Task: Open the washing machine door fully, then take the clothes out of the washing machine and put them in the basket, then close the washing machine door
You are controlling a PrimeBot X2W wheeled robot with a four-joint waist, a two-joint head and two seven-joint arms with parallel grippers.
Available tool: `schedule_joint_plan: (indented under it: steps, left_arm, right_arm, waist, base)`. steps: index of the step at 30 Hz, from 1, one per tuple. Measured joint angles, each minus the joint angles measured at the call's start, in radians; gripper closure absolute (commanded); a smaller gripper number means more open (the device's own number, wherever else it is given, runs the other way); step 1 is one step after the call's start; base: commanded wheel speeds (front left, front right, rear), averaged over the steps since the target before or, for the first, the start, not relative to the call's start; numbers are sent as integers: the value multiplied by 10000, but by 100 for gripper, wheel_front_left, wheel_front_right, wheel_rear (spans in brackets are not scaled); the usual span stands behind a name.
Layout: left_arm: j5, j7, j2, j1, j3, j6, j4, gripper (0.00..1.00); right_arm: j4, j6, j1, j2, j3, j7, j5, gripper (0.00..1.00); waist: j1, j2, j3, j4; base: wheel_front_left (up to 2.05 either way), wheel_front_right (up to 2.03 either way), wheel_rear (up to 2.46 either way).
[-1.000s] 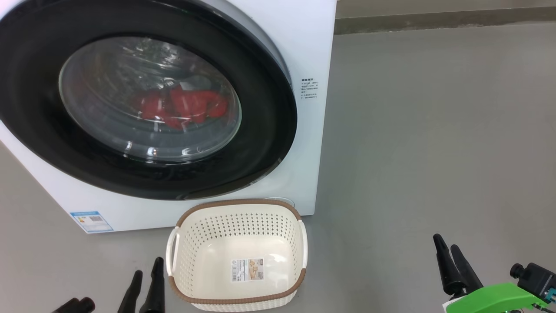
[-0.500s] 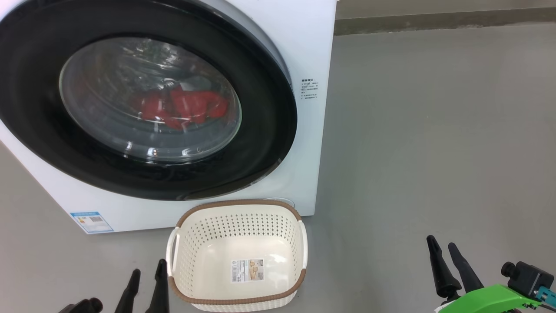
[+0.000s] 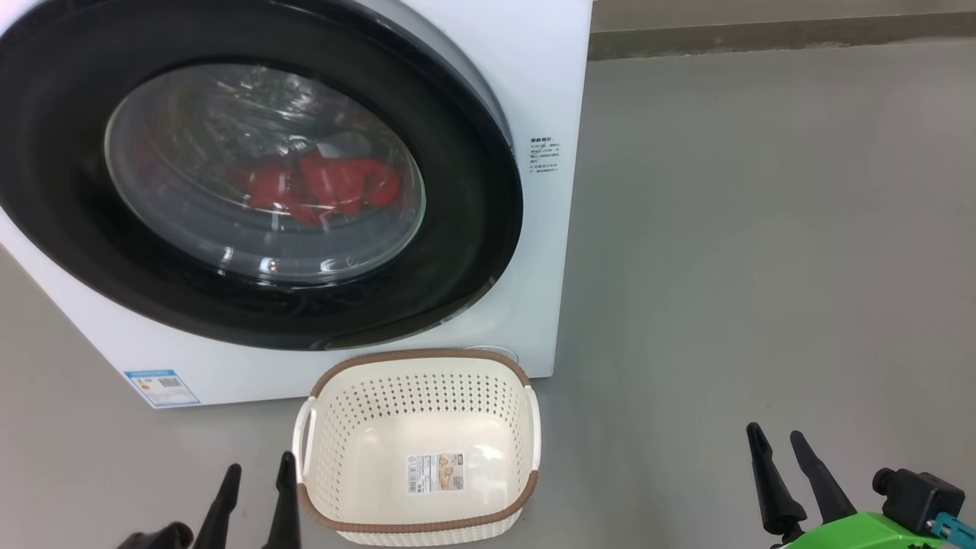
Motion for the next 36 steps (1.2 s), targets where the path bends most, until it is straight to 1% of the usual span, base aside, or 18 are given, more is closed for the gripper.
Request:
schedule_joint_plan:
  steps: [16,28,33,36]
  left_arm:
    - [1843,-441,-4,175,2,-4,-54,0]
    - [3173,-796,-12,335,17,-184,-69,0]
    - [3494,-959,-17,344,130,-284,-71,0]
    - [3476,-968,-17,364,228,-376,-40,0]
  right_arm:
    - [-115,0,155,-10,75,-449,-1559,0]
    - [-209,0,363,-12,90,-767,-2583,0]
    - [-251,0,365,-8,-21,-938,-2989,0]
    - [-259,0,381,-2,-153,-945,-2993,0]
  waist:
    - [0,0,13,-4]
    - [0,0,51,-2]
    - [0,0,56,-12]
    - [0,0,47,-34]
  base:
    - [0,0,0]
    - [0,0,0]
    - [0,0,0]
    - [0,0,0]
